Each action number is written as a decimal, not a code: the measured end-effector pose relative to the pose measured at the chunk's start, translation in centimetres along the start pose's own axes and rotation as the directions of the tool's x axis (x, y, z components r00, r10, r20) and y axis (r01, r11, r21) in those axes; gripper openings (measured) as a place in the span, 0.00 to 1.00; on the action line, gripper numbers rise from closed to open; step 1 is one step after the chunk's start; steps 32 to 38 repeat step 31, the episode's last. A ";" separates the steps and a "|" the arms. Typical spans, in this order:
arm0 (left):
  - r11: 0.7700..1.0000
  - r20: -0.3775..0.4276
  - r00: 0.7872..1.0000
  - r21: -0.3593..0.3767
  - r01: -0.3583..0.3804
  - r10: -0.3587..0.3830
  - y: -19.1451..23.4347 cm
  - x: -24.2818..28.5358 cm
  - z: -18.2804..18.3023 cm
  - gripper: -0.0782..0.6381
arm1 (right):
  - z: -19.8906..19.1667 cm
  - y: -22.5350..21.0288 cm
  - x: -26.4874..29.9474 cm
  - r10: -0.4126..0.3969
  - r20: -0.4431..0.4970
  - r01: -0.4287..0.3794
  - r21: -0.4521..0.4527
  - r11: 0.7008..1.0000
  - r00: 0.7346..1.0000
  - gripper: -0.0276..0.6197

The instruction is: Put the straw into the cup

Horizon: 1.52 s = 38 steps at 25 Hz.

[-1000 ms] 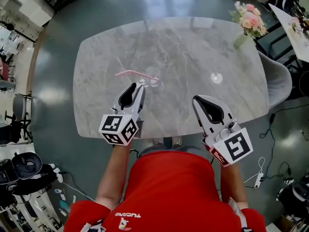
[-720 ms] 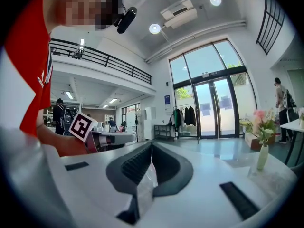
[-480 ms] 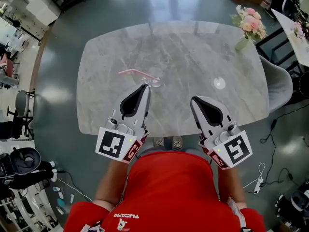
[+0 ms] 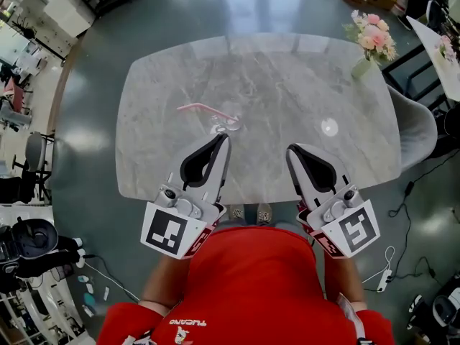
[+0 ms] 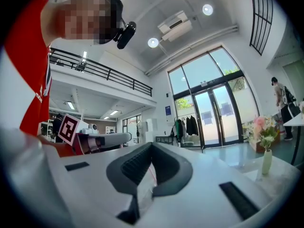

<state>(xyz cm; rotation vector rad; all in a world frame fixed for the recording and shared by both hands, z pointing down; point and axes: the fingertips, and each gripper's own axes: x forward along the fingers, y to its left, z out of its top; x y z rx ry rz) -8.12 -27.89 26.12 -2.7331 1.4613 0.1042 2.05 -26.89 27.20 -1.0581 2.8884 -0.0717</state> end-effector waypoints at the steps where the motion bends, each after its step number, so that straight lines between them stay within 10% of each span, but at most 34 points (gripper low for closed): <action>1: 1.000 0.000 1.000 0.002 0.003 -0.003 -0.2 0.0 0.1 0.12 | 0.0 0.1 0.1 0.005 0.002 -0.005 0.001 1.000 1.000 0.05; 38: 0.999 -0.015 0.999 -0.024 0.028 -0.029 -1.4 -1.2 -0.5 0.12 | -0.4 2.4 1.3 0.067 -0.010 -0.067 -0.005 0.998 0.998 0.05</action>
